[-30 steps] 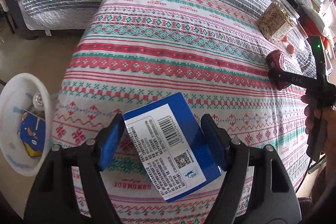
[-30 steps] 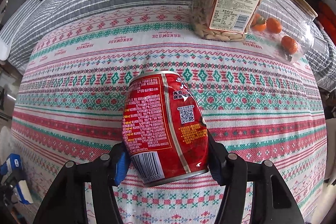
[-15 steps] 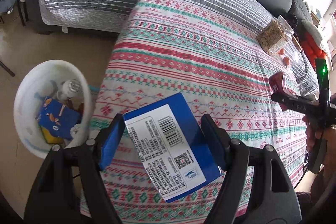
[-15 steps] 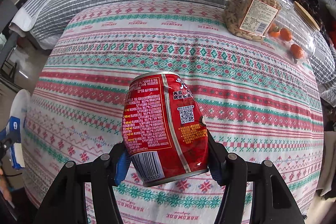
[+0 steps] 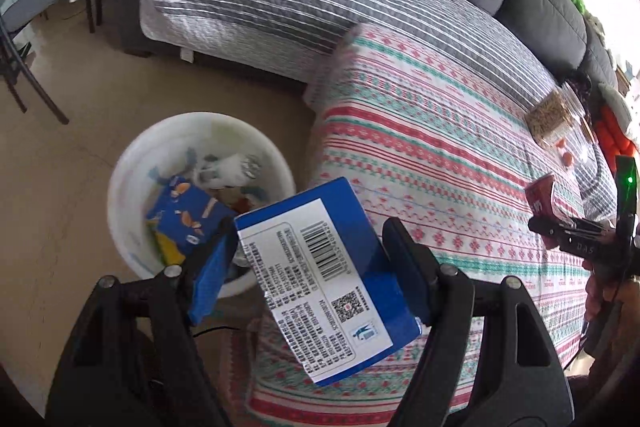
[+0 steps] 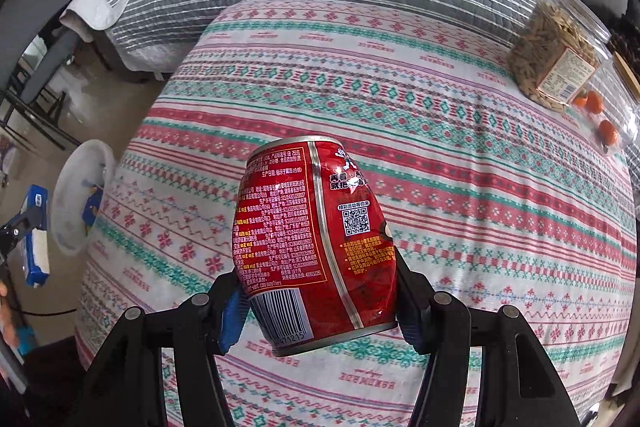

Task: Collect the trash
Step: 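Carry the blue box over the wastebasket and open the left gripper, then carry the red can over the wastebasket and open the right gripper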

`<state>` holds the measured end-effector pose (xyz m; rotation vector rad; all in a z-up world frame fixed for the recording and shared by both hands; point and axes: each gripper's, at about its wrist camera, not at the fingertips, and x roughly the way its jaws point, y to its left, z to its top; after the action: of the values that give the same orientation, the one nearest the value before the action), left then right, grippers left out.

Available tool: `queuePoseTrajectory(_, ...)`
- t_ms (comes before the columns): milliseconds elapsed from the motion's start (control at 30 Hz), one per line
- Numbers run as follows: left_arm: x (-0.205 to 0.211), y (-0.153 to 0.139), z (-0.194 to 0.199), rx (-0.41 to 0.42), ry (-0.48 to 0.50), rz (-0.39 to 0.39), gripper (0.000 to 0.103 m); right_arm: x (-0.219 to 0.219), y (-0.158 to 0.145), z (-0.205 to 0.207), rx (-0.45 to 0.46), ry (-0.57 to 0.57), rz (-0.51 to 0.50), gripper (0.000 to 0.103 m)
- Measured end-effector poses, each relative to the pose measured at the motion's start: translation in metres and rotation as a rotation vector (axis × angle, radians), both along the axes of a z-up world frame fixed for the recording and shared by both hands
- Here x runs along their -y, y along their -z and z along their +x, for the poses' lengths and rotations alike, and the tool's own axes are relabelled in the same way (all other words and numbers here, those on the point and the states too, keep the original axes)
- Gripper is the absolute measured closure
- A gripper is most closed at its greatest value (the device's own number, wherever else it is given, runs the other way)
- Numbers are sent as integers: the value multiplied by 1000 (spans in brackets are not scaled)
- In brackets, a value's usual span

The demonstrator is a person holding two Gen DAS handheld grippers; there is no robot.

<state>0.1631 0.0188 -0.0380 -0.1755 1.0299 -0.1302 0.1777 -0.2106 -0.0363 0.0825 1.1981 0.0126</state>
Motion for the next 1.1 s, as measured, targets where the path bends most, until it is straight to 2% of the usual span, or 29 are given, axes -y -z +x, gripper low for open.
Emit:
queuePoseTrajectory(133, -28, 1, 3, 1, -57, 1, 28, -29, 0, 7, 5, -45, 7, 40)
queuePoseTrajectory(567, -80, 20, 22, 13, -161, 100, 27, -99, 2, 25, 19, -130, 50, 40)
queuePoseTrajectory(667, -88, 22, 27, 7, -179, 96, 23, -108, 1, 25, 22, -143, 49, 40)
queuePoseTrajectory(733, -91, 22, 25, -9, -192, 106, 10, -113, 1, 26, 24, -152, 46, 40)
queuePoseTrajectory(833, -93, 21, 18, -19, -218, 146, 6, -122, 1, 29, 25, -165, 42, 40)
queuePoseTrajectory(967, -103, 19, 4, -34, -242, 157, 2, -138, 2, 32, 29, -190, 41, 40)
queuePoseTrajectory(1100, -117, 18, -13, -52, -230, 129, 2, -160, 1, 36, 37, -226, 51, 40)
